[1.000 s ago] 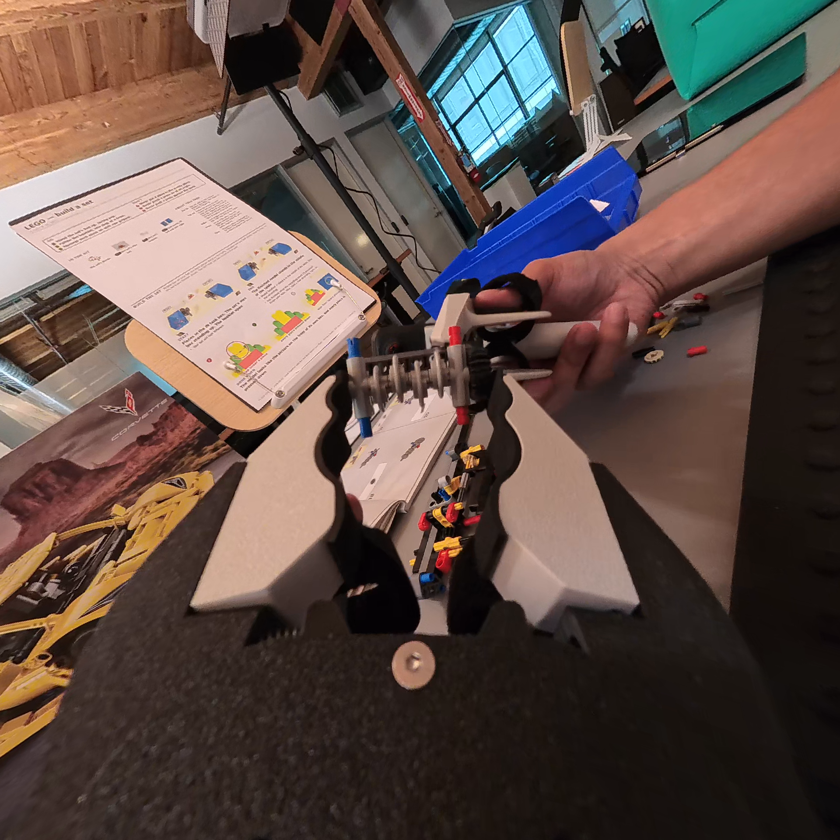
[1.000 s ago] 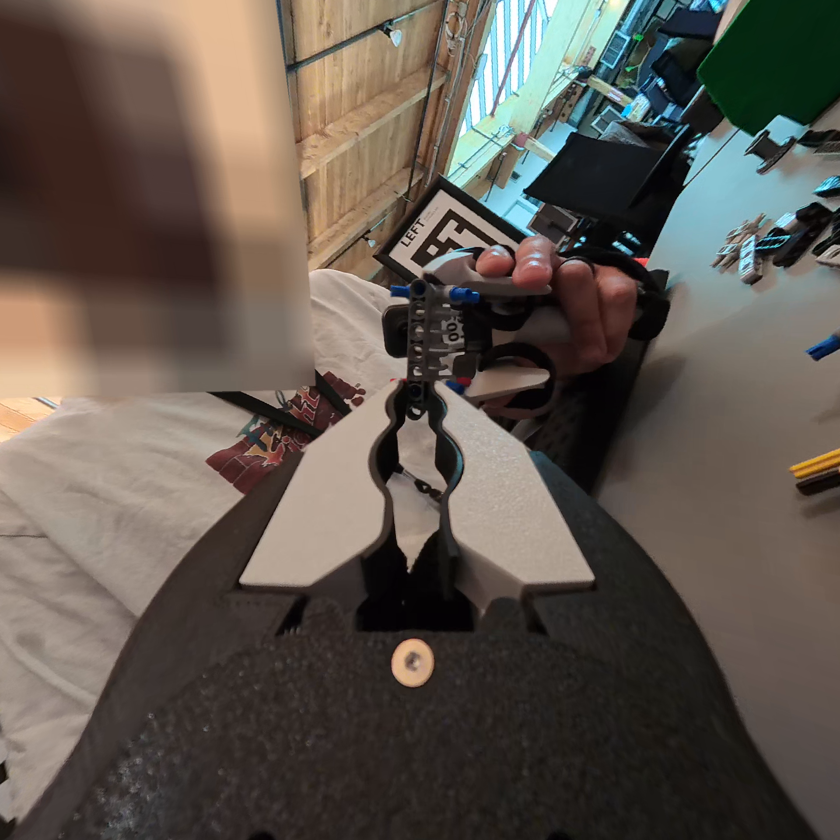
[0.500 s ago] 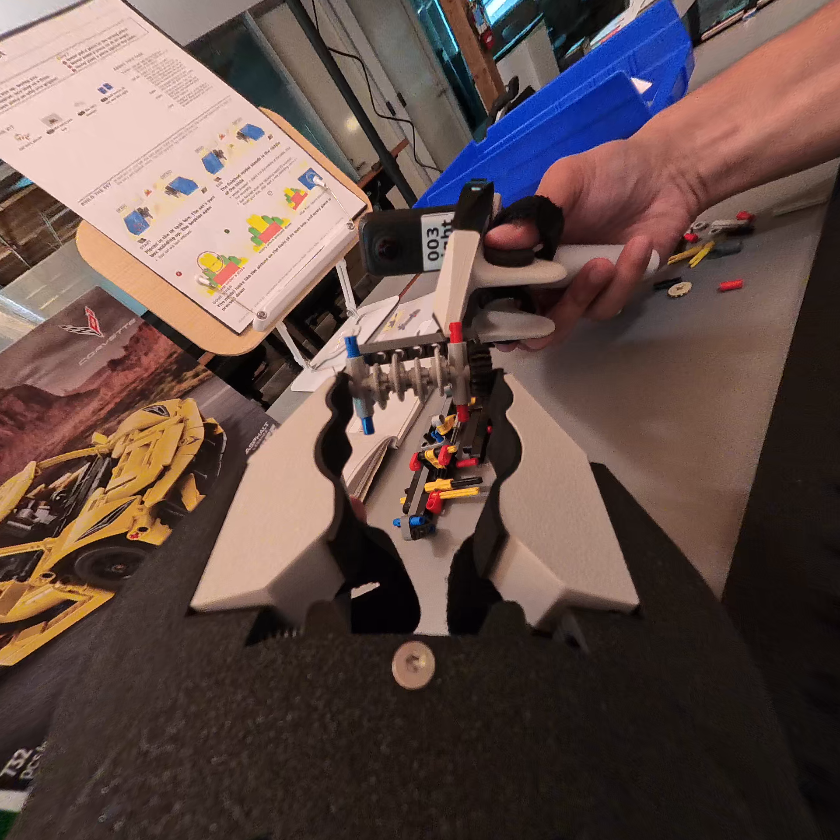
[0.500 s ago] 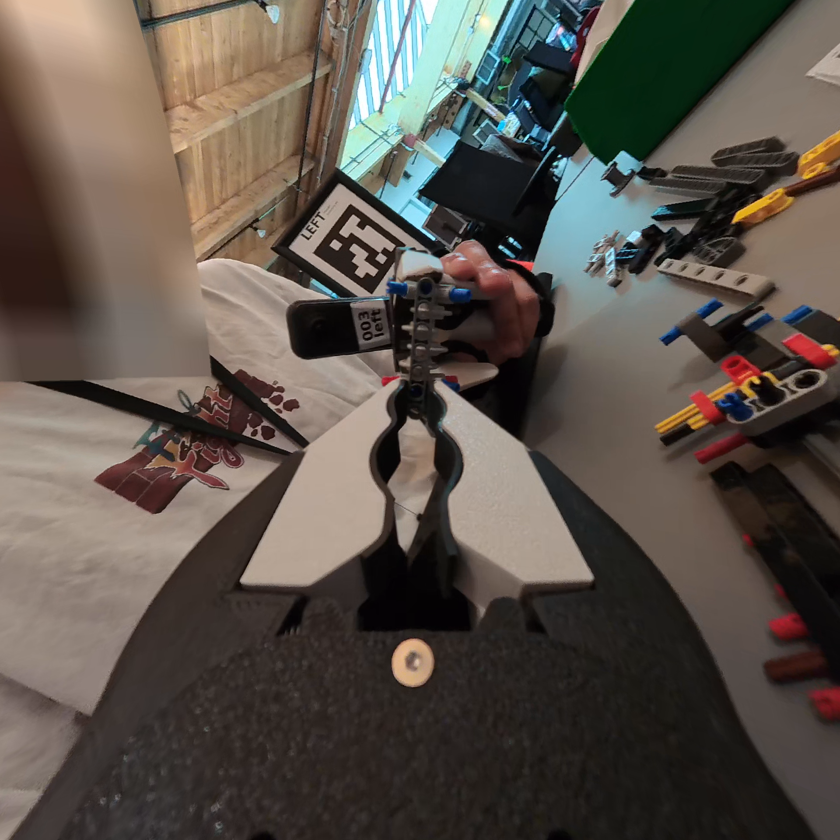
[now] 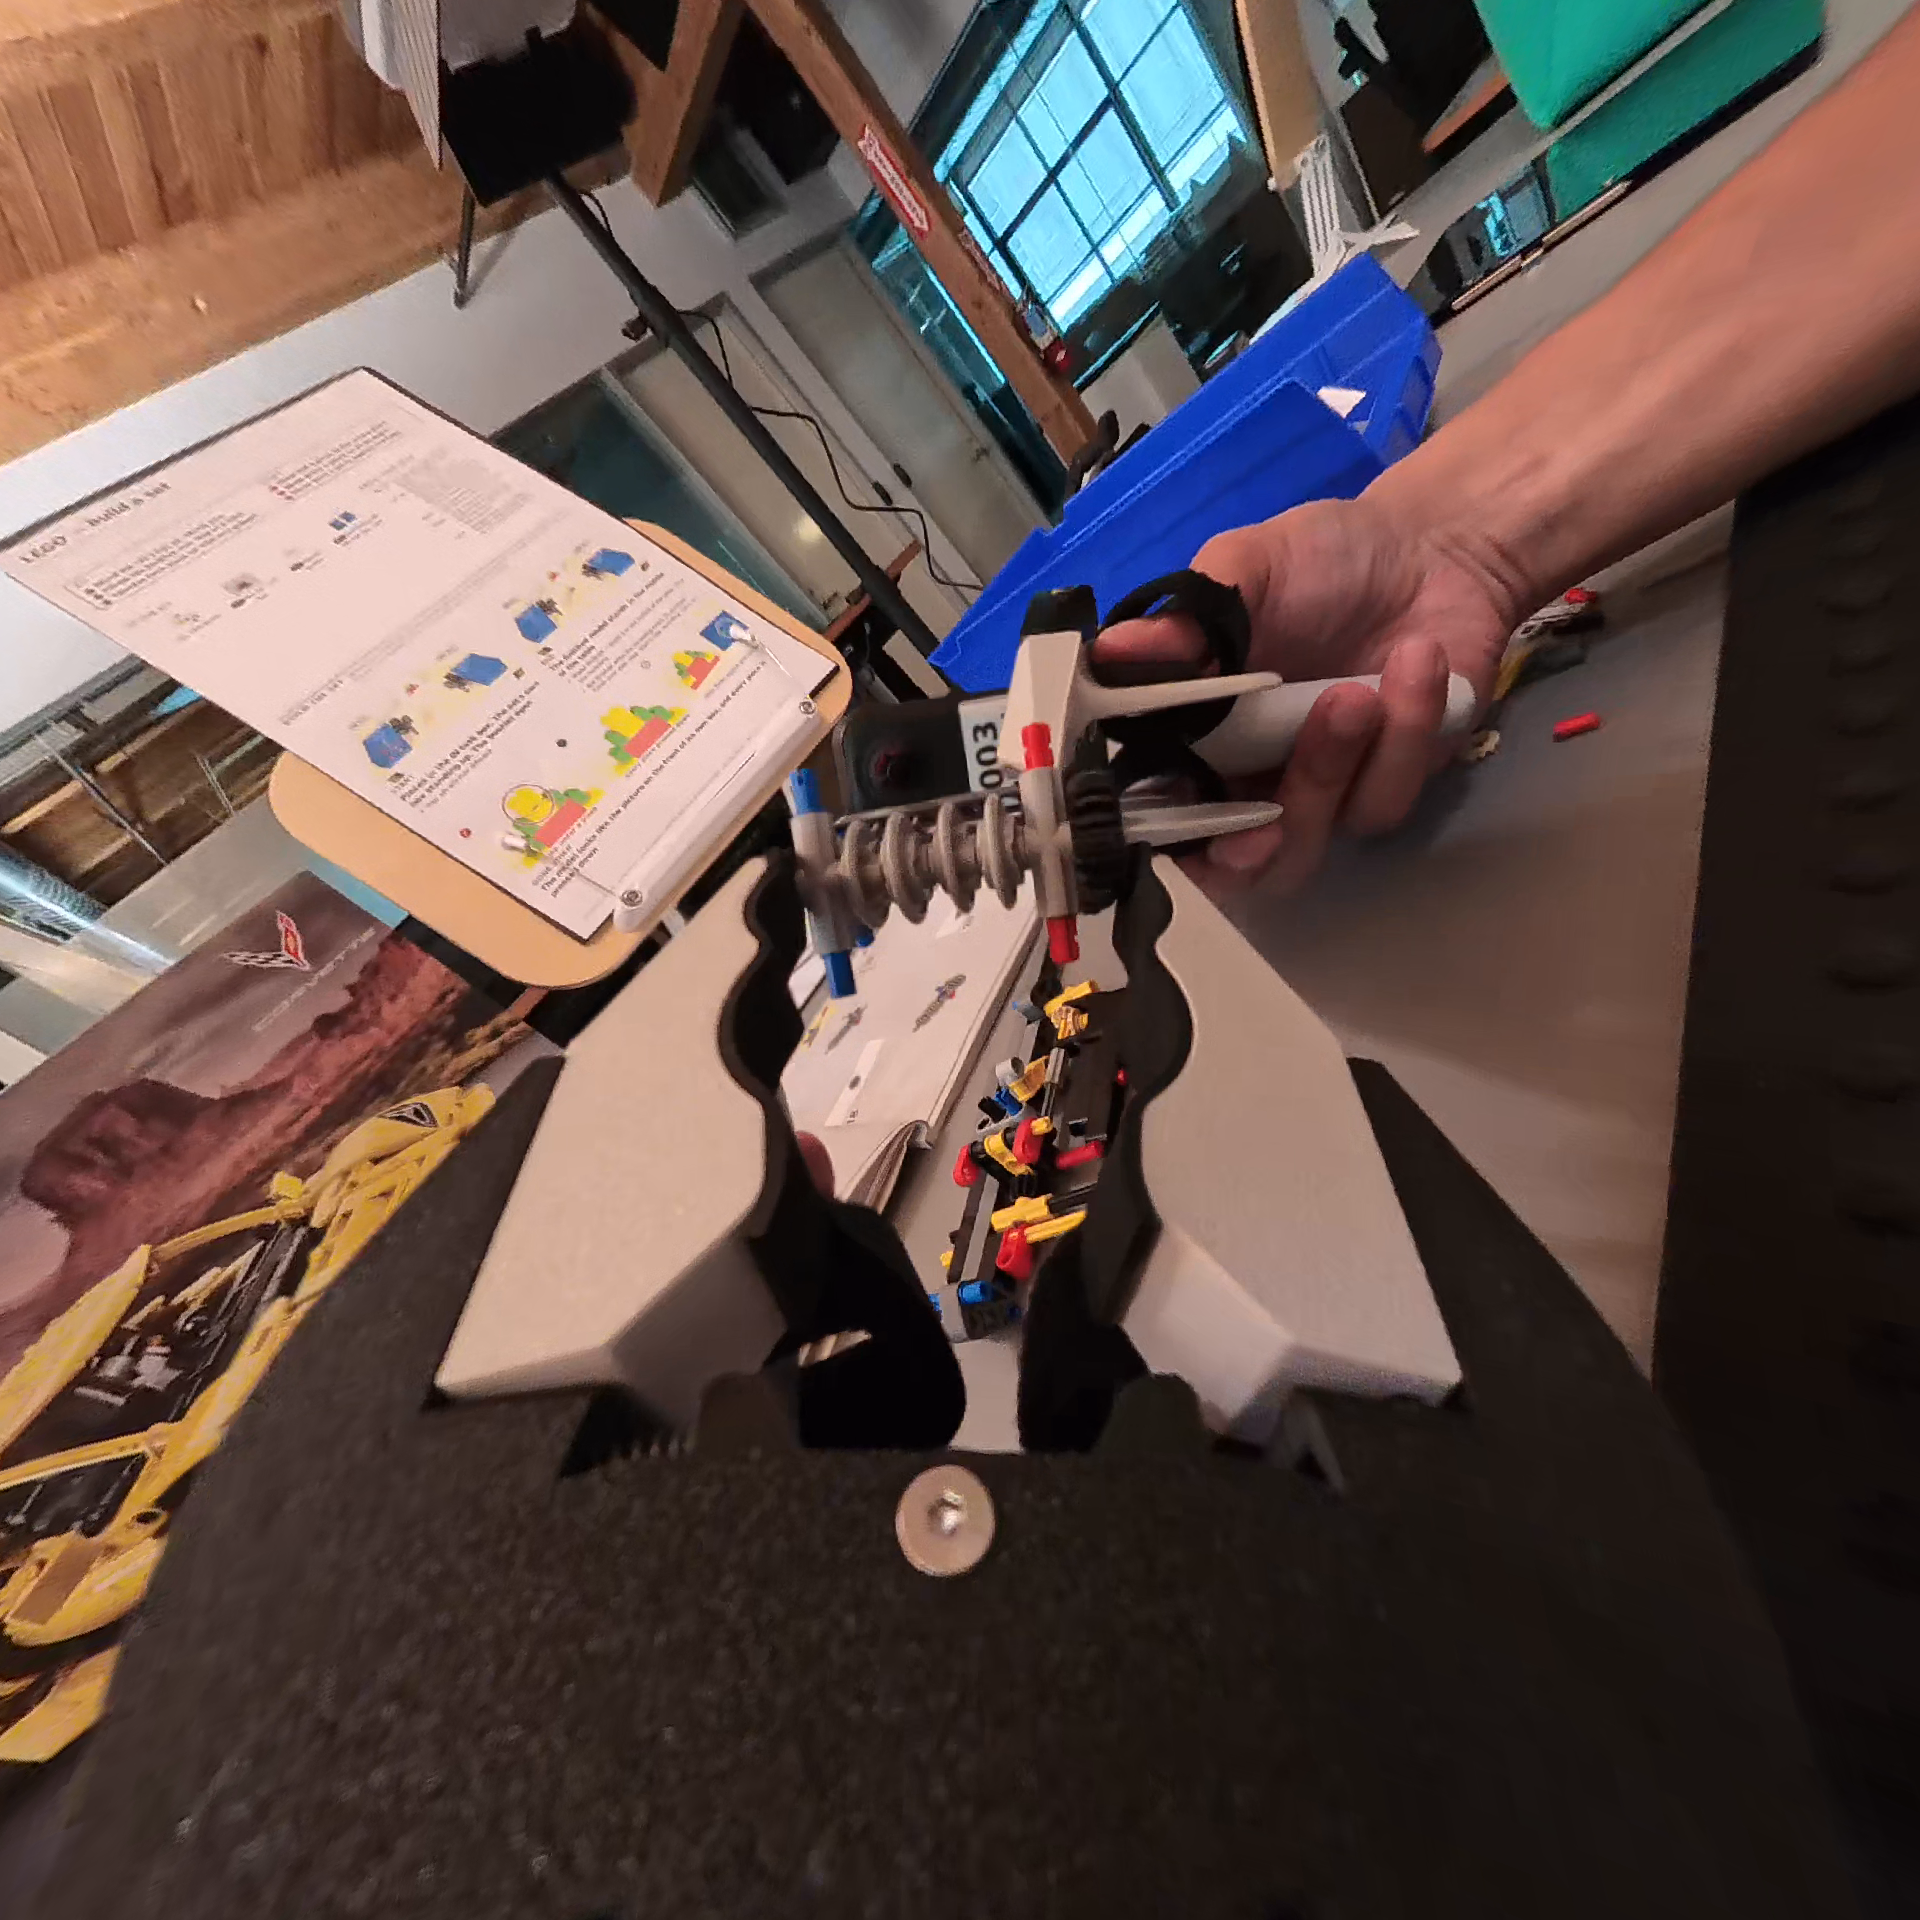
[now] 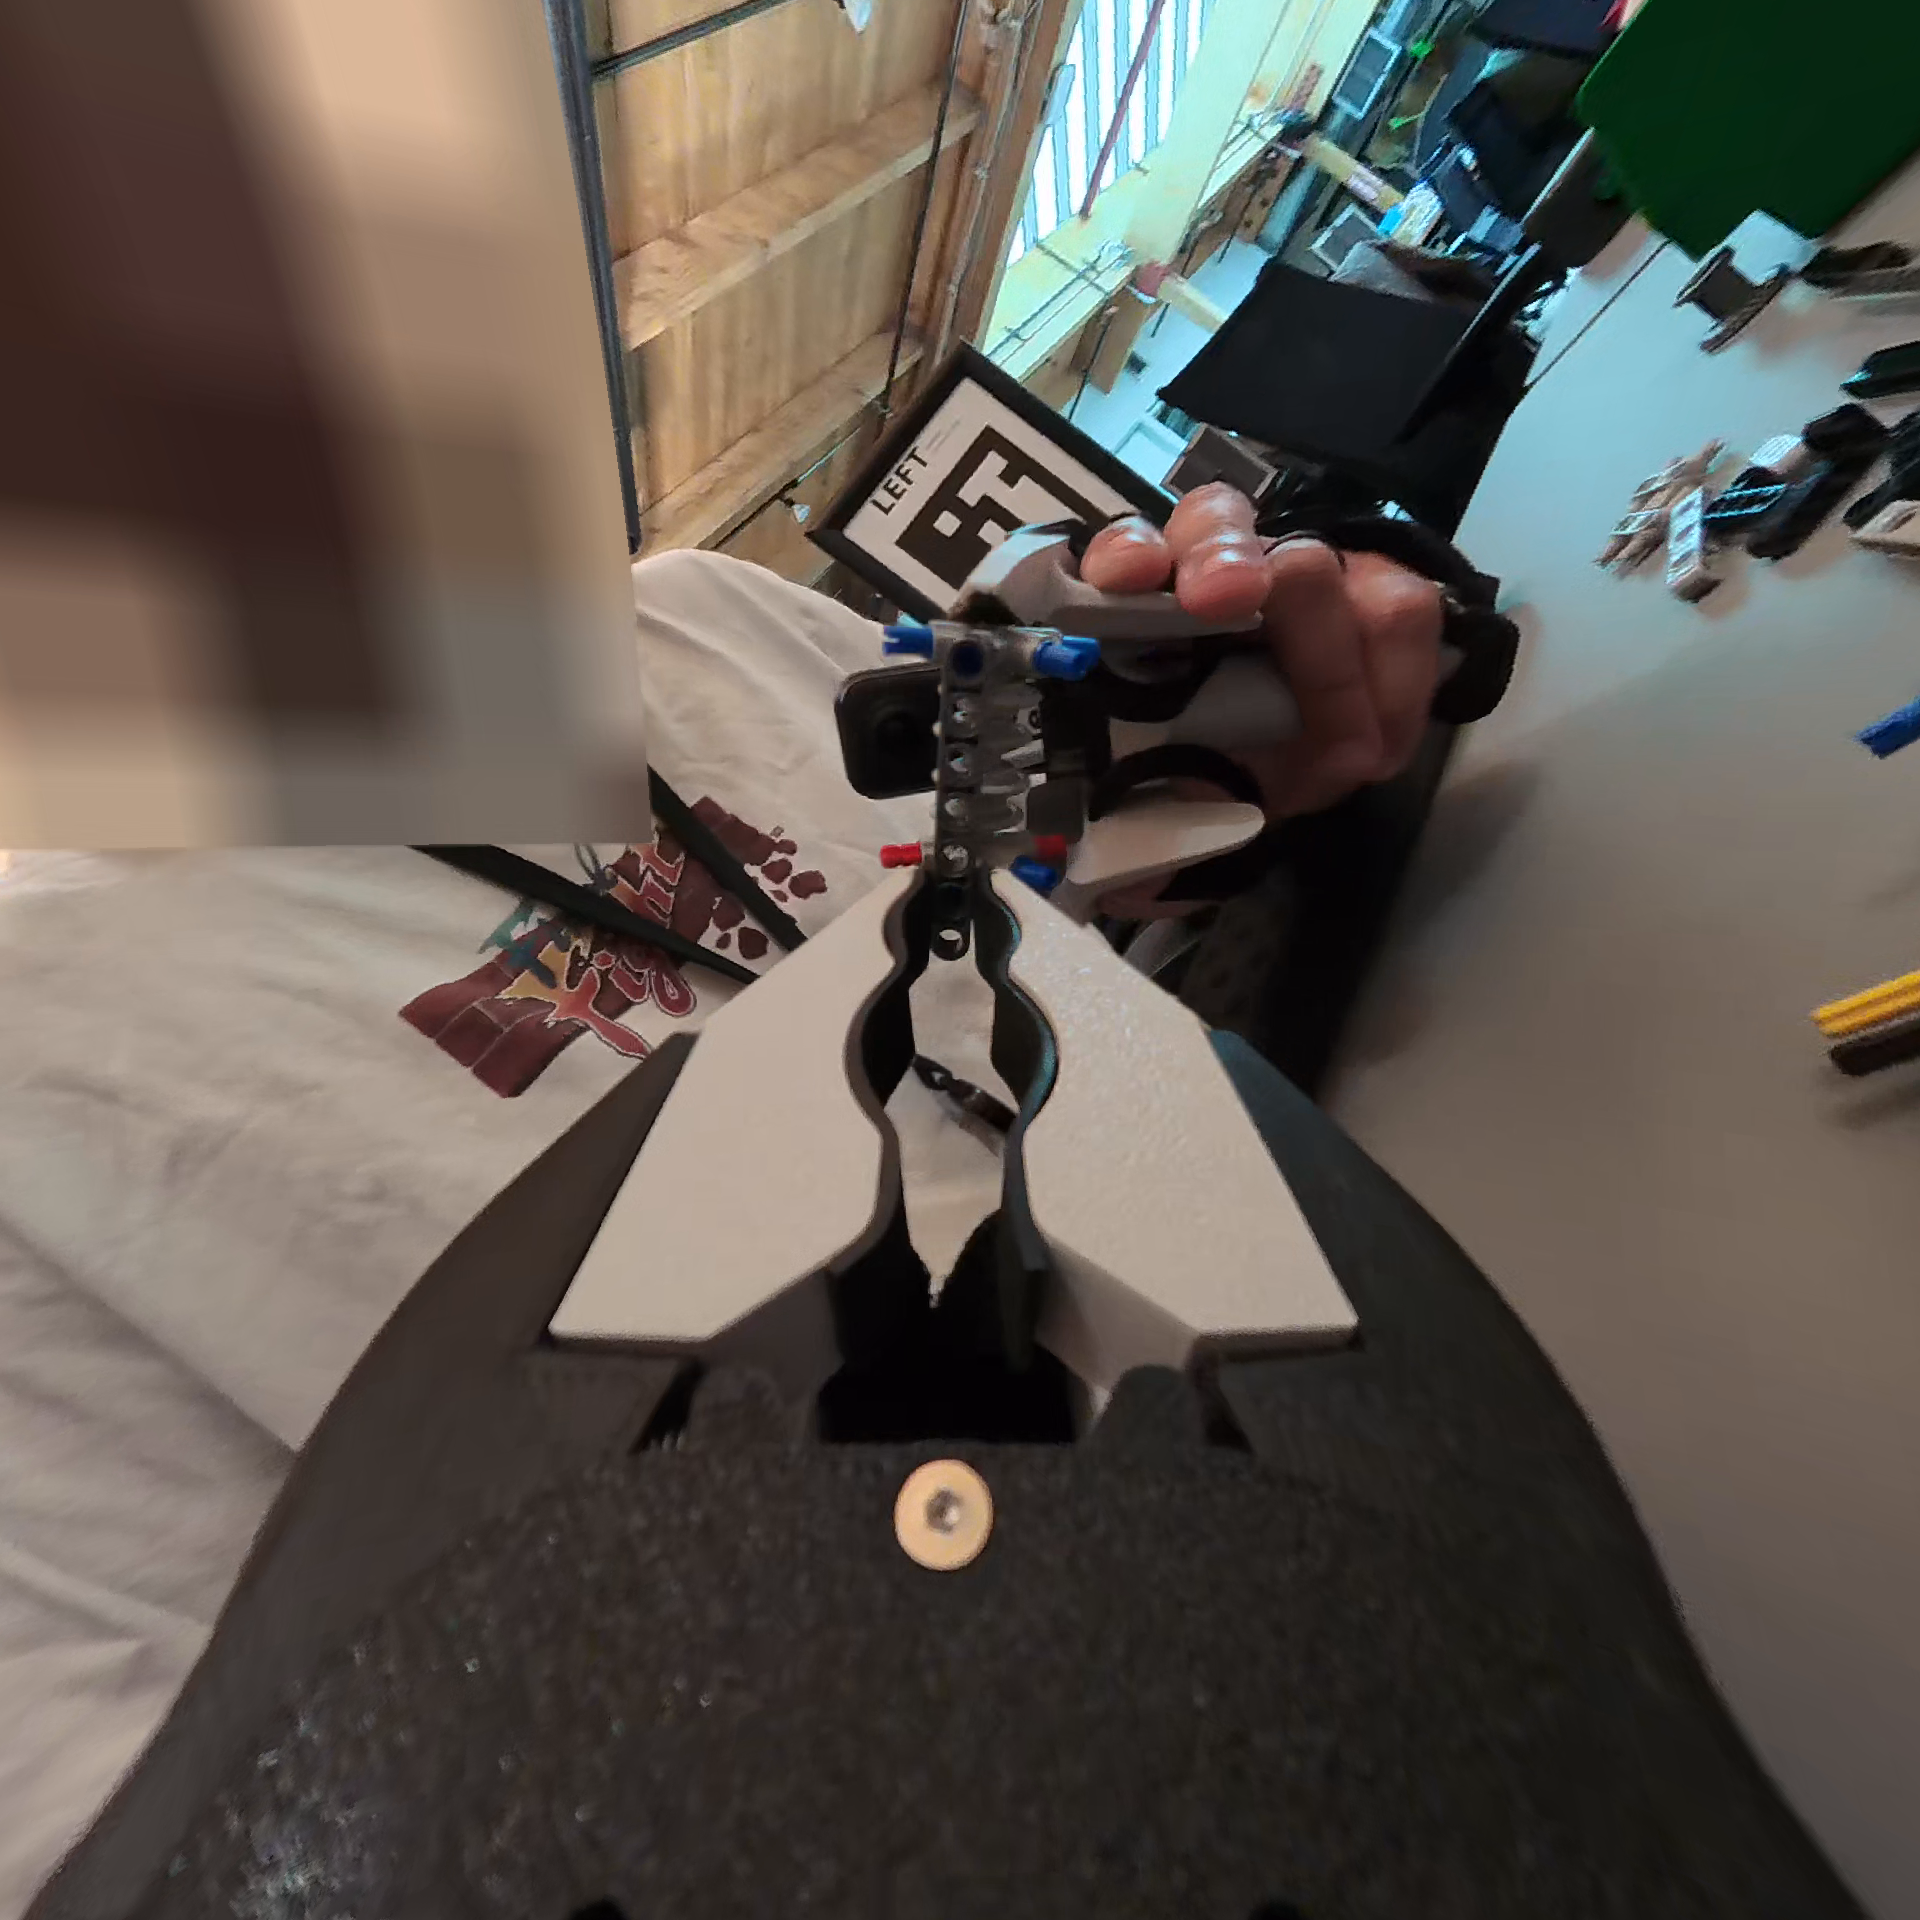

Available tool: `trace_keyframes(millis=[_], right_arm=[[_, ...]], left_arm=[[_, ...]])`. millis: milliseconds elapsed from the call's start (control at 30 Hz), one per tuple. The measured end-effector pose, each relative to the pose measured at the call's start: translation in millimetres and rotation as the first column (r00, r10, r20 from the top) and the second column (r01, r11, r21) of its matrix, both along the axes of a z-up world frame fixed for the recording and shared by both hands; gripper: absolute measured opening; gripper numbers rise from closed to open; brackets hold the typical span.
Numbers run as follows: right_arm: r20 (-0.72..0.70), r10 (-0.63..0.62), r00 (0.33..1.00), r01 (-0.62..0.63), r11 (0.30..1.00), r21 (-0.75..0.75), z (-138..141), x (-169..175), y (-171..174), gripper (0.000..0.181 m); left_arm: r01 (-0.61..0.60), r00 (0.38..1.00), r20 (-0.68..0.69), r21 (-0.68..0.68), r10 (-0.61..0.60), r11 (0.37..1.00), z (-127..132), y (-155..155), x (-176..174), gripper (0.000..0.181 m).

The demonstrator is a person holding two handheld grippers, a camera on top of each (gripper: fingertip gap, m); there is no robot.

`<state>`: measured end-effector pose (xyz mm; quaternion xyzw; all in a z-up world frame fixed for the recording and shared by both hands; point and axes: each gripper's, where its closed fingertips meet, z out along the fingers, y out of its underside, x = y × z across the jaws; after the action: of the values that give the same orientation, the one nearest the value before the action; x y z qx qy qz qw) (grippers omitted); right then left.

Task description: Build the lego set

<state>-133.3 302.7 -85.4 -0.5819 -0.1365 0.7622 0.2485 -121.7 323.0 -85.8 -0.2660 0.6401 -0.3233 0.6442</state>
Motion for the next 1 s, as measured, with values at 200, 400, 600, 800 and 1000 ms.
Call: trace_keyframes(millis=[200, 400, 600, 800, 1000], right_arm=[[0.119, -0.089, 0.989, 0.086, 0.996, 0.032, -11, -1, 9, 0.006], [0.122, -0.123, 0.985, 0.121, 0.992, 0.027, -13, 3, 8, 0.005], [0.049, -0.093, 0.994, 0.093, 0.996, -0.010, -9, 1, 6, 0.006], [0.082, -0.145, 0.986, 0.147, 0.989, -0.013, -14, 3, 17, 0.006], [0.054, -0.176, 0.983, 0.177, 0.984, -0.024, -9, 6, 19, 0.006]], left_arm=[[-0.072, 0.996, -0.046, 0.011, 0.072, 0.997, -5, 6, 3, 0.059], [-0.117, 0.991, -0.046, 0.102, 0.122, 0.988, -10, 8, 6, 0.058], [-0.133, 0.990, -0.039, 0.079, 0.136, 0.988, -9, 9, 5, 0.059], [-0.145, 0.983, -0.129, -0.095, 0.133, 0.985, -14, 15, 7, 0.059], [-0.179, 0.976, -0.145, -0.107, 0.162, 0.978, -16, 21, 8, 0.058]])
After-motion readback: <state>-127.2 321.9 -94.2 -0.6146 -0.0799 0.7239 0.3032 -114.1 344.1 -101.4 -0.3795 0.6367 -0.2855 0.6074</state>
